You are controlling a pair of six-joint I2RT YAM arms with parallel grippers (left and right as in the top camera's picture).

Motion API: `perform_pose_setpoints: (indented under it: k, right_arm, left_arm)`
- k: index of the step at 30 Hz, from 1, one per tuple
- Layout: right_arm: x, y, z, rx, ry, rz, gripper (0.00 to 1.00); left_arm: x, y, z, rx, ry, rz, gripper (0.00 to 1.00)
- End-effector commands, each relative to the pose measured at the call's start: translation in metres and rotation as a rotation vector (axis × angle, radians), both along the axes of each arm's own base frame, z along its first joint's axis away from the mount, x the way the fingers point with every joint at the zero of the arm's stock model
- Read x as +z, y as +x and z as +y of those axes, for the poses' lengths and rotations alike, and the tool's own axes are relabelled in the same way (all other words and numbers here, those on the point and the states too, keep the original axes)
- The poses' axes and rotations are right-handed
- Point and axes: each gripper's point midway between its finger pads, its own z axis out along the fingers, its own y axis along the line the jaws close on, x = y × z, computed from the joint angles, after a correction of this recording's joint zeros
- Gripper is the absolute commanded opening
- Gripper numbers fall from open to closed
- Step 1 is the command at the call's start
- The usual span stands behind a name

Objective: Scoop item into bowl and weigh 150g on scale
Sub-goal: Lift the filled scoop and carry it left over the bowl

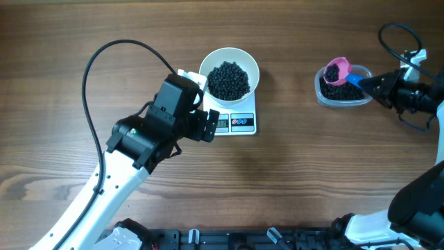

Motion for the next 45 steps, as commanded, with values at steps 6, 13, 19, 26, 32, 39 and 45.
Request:
perform_pose_setpoints:
  k: [6, 13, 19, 26, 32, 39, 45]
  right_arm:
    - [0.025, 0.007, 0.016, 0.044, 0.161, -0.099, 0.04]
    - [0.033, 0.011, 0.018, -0.002, 0.246, -0.078, 0.04]
    - [0.052, 0.015, 0.033, 0.062, 0.328, -0.153, 0.04]
    - [0.057, 0.024, 0.055, 0.114, 0.332, -0.166, 0.04]
    - [0.064, 0.036, 0.093, 0.204, 0.332, -0.195, 0.04]
    - [0.074, 0.043, 0.154, 0.39, 0.283, -0.311, 0.05]
    - [0.056, 0.052, 0.182, 0.41, 0.129, -0.314, 0.04]
  left_arm:
    - [-0.002, 0.0, 0.0, -0.013, 0.004, 0.005, 1.0]
    - [-0.002, 0.0, 0.0, -0.013, 0.004, 0.004, 1.0]
    - [-0.002, 0.0, 0.0, -0.014, 0.004, 0.004, 1.0]
    - [-0.002, 0.0, 0.0, -0.013, 0.004, 0.004, 1.0]
    - [-0.002, 0.0, 0.0, -0.014, 0.005, 0.005, 1.0]
    - [-0.002, 0.0, 0.0, -0.013, 0.004, 0.004, 1.0]
    - [-0.002, 0.0, 0.0, -0.013, 0.004, 0.004, 1.0]
